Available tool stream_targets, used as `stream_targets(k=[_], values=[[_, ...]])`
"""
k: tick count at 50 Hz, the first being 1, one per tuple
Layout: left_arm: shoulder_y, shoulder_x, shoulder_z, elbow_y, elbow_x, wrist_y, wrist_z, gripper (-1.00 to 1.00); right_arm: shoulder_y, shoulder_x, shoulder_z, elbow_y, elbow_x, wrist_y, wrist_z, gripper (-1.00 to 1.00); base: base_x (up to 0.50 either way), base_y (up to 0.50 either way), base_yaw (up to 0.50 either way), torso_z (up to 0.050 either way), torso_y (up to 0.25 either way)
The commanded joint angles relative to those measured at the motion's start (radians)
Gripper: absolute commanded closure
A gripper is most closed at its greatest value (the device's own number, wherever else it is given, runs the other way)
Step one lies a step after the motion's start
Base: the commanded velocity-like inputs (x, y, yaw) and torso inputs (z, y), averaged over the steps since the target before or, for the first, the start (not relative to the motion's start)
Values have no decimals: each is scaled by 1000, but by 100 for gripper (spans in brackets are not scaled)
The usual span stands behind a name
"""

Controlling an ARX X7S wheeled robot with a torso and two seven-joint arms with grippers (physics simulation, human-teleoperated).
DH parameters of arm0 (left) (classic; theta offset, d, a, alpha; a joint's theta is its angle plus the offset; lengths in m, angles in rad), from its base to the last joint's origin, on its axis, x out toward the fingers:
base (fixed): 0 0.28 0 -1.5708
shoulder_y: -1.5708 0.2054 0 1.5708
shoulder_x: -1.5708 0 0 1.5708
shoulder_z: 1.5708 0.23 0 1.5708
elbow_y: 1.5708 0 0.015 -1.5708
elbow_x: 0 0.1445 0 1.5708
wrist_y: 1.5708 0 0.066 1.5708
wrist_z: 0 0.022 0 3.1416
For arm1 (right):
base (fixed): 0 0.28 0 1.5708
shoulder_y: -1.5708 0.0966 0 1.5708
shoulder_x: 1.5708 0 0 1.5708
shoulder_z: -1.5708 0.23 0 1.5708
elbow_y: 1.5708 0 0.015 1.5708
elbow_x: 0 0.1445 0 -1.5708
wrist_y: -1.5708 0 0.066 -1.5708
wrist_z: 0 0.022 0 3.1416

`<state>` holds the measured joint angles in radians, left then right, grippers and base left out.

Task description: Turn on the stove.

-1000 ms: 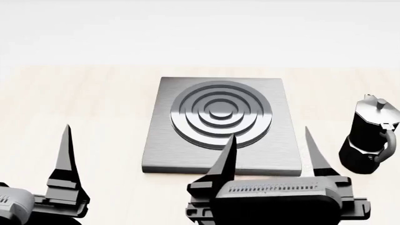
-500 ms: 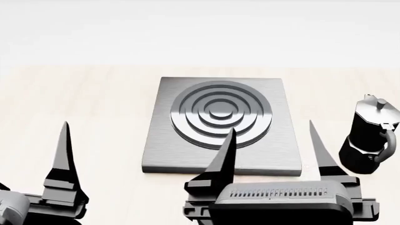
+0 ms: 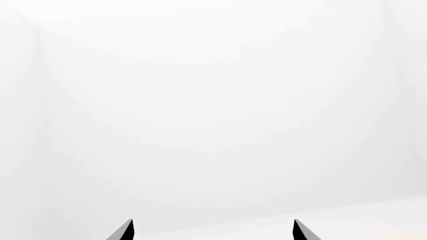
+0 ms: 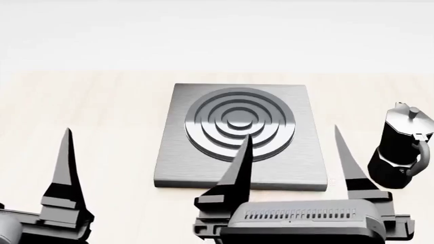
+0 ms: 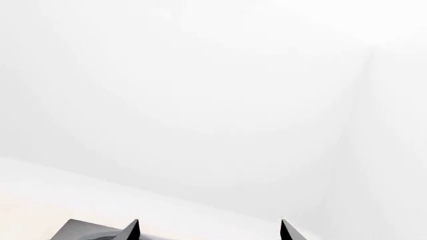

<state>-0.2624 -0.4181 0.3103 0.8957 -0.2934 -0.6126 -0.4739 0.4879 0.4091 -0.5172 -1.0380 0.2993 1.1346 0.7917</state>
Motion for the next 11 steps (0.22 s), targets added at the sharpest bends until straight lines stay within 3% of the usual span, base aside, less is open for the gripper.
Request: stream_targets(k=[1,11], values=[[-5,-5,1,28,-4,-13,-9,-100,93,91,-52,-8,237,-22,212,-100,0,0,0,0,0],[-7,-7,0,33,-11,-18,-14,-100,200,162,-145,-7,404,-56,385,-100,0,0,0,0,0]])
